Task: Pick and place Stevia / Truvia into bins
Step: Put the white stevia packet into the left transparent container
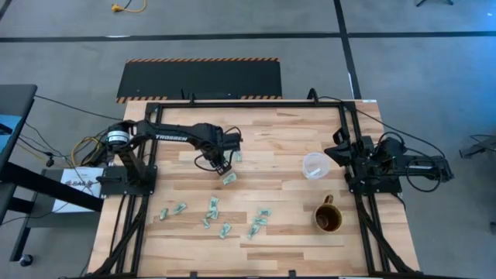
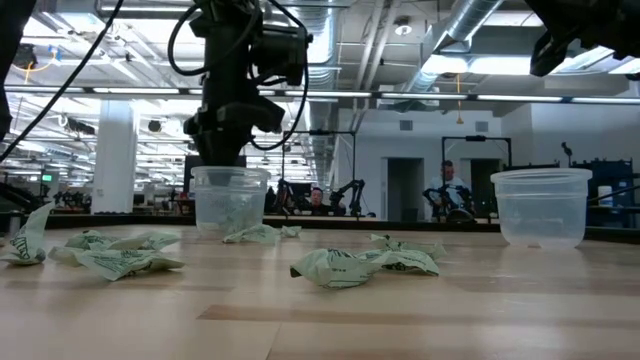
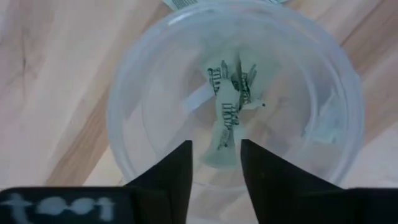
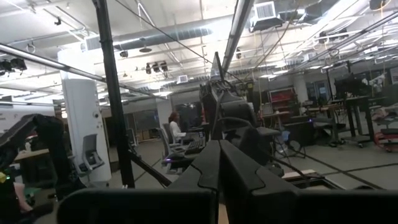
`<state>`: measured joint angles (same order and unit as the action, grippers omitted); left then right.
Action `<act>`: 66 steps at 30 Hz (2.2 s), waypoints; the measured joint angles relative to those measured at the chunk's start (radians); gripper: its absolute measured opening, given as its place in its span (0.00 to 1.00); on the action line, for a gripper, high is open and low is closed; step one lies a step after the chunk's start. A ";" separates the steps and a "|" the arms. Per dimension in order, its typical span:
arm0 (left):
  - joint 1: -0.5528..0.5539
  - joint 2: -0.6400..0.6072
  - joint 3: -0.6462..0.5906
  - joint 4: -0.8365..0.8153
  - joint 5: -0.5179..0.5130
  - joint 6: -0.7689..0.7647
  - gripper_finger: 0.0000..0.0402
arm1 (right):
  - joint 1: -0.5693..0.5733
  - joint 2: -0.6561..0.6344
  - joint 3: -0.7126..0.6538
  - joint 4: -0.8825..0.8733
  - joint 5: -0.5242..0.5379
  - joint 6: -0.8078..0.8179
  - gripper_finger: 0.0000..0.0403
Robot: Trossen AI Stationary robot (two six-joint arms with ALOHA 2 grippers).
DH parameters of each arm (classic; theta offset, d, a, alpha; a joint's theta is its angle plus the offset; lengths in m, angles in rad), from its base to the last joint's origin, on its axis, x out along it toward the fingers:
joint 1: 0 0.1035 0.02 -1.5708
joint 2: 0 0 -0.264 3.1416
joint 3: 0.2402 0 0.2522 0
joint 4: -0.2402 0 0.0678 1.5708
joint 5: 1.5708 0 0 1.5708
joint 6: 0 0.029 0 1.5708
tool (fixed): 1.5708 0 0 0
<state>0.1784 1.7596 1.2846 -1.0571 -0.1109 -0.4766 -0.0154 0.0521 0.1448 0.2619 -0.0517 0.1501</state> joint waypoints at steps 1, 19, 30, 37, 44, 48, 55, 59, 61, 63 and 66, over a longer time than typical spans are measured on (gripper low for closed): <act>0.000 0.000 0.000 -0.003 0.003 -0.002 0.34 | 0.000 0.000 0.000 0.000 0.000 0.000 0.00; -0.068 0.000 0.000 -0.006 0.232 0.026 0.37 | 0.000 0.000 0.000 0.000 0.000 0.000 0.00; -0.121 -0.015 0.000 -0.010 0.169 0.019 0.37 | 0.000 0.000 0.000 0.000 0.000 0.000 0.00; -0.113 -0.148 0.000 0.001 0.016 0.003 0.37 | 0.000 0.000 0.000 0.000 0.000 0.000 0.00; 0.029 -0.223 0.001 0.246 -0.073 -0.010 0.37 | 0.000 0.000 0.000 0.000 0.000 0.000 0.00; 0.136 -0.167 0.001 0.290 0.041 -0.080 0.37 | 0.000 0.000 0.000 0.000 0.000 0.000 0.00; 0.199 -0.034 0.000 0.259 0.072 -0.137 0.37 | 0.000 0.000 0.000 0.000 0.000 0.000 0.00; 0.199 0.044 0.000 0.327 0.112 -0.132 0.37 | 0.000 0.000 0.000 0.000 0.000 0.000 0.00; 0.199 0.082 0.000 0.326 0.124 -0.131 0.37 | 0.000 0.000 0.000 0.000 0.000 0.000 0.00; 0.199 0.114 0.000 0.327 0.137 -0.126 0.37 | 0.000 0.000 0.000 0.000 0.000 0.000 0.00; 0.199 0.152 0.000 0.338 0.165 -0.117 0.37 | 0.000 0.000 0.000 0.000 0.000 0.000 0.00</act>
<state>0.3779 1.9120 1.2850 -0.7193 0.0542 -0.5936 -0.0158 0.0517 0.1448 0.2619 -0.0517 0.1501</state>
